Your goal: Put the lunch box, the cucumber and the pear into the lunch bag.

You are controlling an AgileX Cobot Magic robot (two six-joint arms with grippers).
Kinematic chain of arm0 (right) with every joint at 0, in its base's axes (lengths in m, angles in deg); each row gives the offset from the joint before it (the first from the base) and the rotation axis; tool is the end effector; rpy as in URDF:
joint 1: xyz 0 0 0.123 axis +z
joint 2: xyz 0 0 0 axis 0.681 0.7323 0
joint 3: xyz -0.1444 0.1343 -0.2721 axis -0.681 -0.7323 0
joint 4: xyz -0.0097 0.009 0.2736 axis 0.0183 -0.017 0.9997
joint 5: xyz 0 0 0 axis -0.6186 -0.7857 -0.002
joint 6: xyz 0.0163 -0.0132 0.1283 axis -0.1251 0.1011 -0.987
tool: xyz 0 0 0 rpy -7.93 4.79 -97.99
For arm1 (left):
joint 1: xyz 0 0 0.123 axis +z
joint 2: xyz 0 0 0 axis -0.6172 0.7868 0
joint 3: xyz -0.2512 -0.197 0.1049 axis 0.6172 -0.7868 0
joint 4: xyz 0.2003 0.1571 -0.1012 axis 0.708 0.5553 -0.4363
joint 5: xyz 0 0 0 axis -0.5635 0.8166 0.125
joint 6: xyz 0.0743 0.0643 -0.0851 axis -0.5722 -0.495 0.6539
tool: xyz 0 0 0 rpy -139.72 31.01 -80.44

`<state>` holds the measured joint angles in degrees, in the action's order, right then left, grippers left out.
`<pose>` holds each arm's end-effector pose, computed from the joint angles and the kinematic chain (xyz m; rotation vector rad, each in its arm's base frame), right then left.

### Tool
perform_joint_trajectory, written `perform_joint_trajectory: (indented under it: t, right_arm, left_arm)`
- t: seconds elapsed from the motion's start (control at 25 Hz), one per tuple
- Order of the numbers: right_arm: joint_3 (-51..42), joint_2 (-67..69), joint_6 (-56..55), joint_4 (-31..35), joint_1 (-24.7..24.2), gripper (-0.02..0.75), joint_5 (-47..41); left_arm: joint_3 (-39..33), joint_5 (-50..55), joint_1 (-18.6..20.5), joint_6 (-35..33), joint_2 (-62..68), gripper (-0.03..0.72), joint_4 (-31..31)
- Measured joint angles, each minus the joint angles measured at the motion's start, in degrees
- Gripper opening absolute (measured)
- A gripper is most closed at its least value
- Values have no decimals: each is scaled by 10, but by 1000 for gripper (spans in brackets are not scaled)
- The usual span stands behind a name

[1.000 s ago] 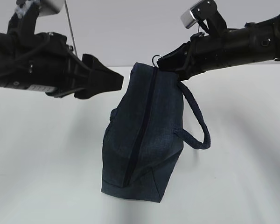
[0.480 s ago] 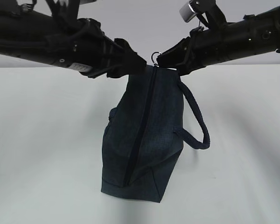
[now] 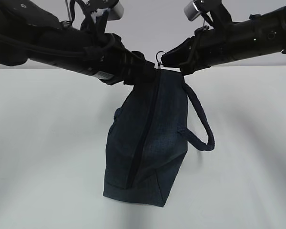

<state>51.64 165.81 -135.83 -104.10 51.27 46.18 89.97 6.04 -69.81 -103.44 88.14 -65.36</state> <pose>0.4493 0.1463 0.2793 -0.9476 1.8231 0.5189 0.3641 -0.2715 0.2799 0.6252 2.1709 -0.7269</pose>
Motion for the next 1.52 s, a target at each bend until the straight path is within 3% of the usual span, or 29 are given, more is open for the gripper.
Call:
perform_joint_trajectory:
  t: [0.12,0.48,0.76,1.28,1.52]
  right_arm:
    - [1,0,0,3,0,0,-2]
    - [10,0,0,4,0,0,-3]
    - [10,0,0,5,0,0,1]
    - [11,1,2,8,-8,0,-18]
    - [26,35,2,17,-26,0,19]
  left_arm:
    - [1,-3,1,0,2,245,12]
    - [2,-1,7,0,2,240,22]
    - [2,6,7,0,7,41,36]
    - [3,31,7,0,-16,30,65]
    - [3,40,7,0,-23,29,78]
